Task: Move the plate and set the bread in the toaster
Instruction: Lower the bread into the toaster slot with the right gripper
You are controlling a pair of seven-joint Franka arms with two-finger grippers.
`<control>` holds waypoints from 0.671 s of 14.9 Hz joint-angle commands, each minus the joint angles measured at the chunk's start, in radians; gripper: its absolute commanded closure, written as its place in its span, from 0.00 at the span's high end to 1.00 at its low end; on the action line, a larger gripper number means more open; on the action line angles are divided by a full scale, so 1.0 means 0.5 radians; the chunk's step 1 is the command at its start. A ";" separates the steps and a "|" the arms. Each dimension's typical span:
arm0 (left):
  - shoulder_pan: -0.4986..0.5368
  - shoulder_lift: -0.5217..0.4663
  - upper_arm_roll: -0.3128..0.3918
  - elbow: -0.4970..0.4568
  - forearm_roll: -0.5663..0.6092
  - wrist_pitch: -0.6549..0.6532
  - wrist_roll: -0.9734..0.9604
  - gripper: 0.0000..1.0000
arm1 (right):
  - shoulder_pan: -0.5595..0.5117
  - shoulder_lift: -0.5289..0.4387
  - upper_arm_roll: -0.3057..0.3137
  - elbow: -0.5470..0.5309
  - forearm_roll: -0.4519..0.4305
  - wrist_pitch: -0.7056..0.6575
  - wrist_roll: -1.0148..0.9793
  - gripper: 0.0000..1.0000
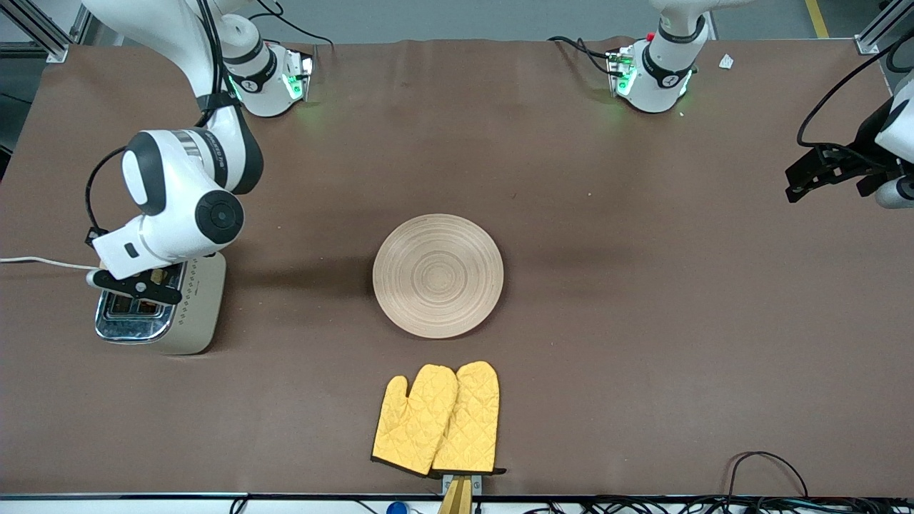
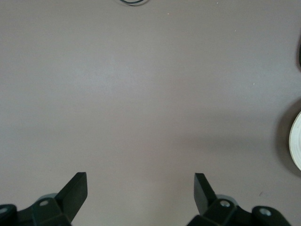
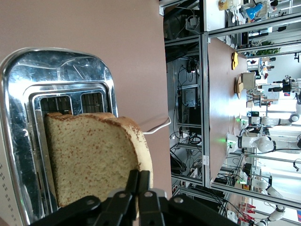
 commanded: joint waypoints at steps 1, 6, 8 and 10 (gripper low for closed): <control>0.005 -0.029 0.008 0.001 -0.027 -0.021 0.041 1.00 | -0.032 0.072 0.022 -0.007 -0.014 0.022 0.073 0.39; 0.008 -0.029 0.011 0.001 -0.027 -0.012 0.041 1.00 | -0.051 0.109 0.025 0.023 0.167 0.136 0.043 0.95; 0.008 -0.029 0.011 0.001 -0.027 -0.006 0.041 1.00 | -0.045 0.088 0.025 0.154 0.344 0.118 0.040 1.00; 0.005 -0.029 0.011 0.001 -0.027 -0.006 0.038 1.00 | -0.054 -0.007 0.019 0.283 0.629 0.093 0.034 1.00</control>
